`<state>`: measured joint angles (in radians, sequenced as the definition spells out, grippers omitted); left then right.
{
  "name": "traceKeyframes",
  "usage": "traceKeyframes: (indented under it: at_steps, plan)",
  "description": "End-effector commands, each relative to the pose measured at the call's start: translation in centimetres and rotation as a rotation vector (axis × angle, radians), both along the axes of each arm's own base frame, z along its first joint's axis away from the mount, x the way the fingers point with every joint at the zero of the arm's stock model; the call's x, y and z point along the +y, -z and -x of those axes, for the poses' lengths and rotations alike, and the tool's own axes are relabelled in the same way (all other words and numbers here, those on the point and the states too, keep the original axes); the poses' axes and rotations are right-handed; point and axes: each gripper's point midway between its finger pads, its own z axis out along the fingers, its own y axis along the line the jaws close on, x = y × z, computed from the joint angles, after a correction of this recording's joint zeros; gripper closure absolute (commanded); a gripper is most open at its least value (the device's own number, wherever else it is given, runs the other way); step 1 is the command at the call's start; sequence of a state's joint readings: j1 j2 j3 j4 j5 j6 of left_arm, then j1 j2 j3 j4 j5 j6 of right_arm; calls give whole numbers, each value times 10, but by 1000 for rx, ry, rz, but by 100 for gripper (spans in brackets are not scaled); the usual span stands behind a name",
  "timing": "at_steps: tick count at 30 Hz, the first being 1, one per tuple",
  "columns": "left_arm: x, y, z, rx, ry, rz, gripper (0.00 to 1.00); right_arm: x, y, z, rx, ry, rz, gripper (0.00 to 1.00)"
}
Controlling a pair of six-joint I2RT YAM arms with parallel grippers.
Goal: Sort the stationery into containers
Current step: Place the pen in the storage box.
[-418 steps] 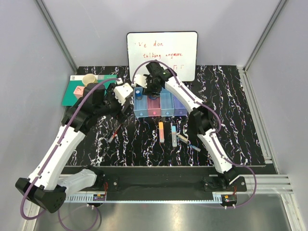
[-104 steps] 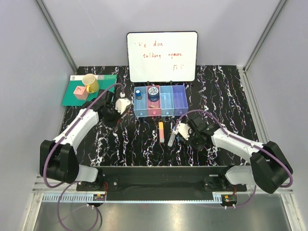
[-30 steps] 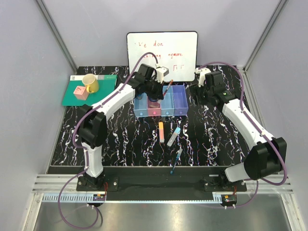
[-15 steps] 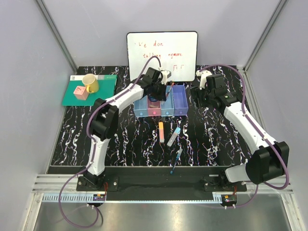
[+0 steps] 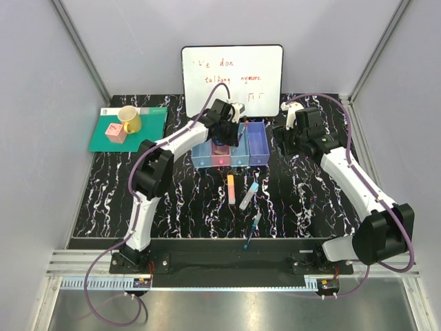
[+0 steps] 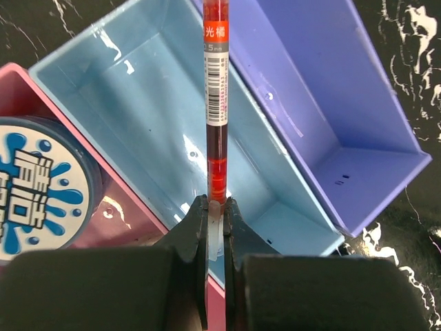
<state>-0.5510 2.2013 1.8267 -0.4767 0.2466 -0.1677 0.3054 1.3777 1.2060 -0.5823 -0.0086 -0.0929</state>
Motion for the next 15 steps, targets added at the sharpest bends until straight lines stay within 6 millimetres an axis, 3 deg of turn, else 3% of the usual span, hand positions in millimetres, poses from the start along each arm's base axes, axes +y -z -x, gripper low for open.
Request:
traceKeyframes:
  at_steps: [1, 5, 6, 8, 15]
  plan:
    - [-10, -15, -13, -27, -27, 51, 100, -2, -17, 1, -54, 9, -10, 26]
    - [-13, -17, -10, -17, -29, 66, 100, -3, -19, 0, -62, 8, -9, 26]
    - [-12, -17, -10, -10, -33, 72, 96, 1, -18, 2, -54, -11, -22, 26]
    - [-13, -18, -7, -3, -33, 82, 75, 2, -17, 3, -51, -17, -26, 25]
    - [-17, -34, 0, -22, -14, 105, 52, 12, -11, 17, 1, -60, -75, 24]
